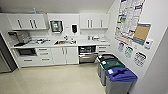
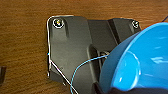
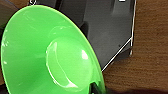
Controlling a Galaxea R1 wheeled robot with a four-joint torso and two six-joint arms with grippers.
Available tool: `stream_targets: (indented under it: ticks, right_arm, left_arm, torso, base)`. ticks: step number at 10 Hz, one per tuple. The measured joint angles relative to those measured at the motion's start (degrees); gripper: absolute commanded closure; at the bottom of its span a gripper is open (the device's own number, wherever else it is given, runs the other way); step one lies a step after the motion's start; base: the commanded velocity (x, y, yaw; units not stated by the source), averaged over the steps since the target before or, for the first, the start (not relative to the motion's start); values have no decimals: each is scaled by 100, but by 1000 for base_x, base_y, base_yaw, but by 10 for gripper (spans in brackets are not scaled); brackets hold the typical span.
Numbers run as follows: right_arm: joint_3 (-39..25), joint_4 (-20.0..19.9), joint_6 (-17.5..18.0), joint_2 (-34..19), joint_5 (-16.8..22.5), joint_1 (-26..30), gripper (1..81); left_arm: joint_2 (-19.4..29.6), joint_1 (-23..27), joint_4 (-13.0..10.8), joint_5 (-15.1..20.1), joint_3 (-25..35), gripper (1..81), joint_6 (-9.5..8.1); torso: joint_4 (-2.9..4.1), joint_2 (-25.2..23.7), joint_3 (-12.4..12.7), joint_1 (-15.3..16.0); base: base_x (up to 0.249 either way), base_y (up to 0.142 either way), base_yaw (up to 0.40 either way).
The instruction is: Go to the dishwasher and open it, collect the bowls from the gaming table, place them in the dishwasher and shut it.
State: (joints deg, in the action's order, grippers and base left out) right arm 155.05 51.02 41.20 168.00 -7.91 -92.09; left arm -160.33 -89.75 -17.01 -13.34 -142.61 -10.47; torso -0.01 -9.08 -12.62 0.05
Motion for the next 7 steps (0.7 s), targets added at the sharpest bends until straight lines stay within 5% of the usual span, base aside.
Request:
stream_targets:
  ticks: [7]
  right_arm:
    - [0, 6, 2, 2, 0, 2, 811]
  left_arm:
    - [2, 2, 0, -2, 2, 811, -2]
  torso:
    - [0, 0, 0, 2]
  base:
    - [137, 0, 0]
